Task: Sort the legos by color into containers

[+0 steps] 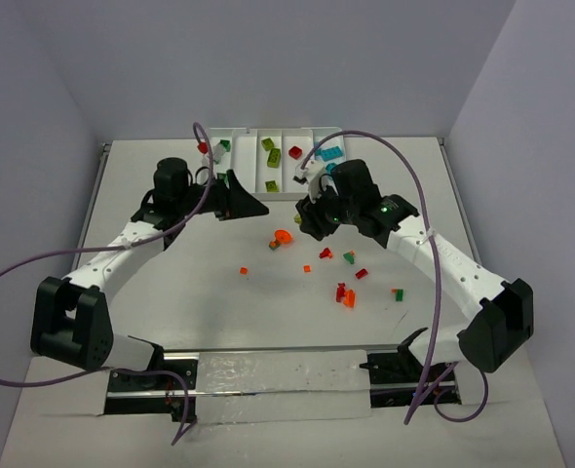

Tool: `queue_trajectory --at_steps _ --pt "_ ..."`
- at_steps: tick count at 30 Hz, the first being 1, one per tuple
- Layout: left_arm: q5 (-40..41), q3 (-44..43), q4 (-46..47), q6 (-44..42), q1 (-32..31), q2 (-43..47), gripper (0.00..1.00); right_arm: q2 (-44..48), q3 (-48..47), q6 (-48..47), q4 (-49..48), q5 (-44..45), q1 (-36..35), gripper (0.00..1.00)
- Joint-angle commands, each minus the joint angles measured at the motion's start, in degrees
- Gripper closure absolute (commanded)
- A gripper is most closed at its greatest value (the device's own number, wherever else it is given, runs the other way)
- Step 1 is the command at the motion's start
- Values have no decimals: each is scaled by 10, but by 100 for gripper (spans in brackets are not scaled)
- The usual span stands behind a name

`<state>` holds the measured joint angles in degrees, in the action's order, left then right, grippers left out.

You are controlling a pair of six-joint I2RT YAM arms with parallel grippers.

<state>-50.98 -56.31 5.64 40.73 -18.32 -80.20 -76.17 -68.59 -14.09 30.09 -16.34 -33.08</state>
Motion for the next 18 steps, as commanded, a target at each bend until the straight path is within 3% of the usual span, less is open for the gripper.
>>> queue_trajectory --at_steps 1,8,18 --pt "33 -12 52 46 -24 -17 10 -23 -51 22 -23 29 -32 52" --pt "66 -54 16 23 -72 -41 12 -49 -85 36 -19 25 -54 52" --pt "65 -63 18 30 -91 -60 14 -58 -97 32 -16 33 -72 51"
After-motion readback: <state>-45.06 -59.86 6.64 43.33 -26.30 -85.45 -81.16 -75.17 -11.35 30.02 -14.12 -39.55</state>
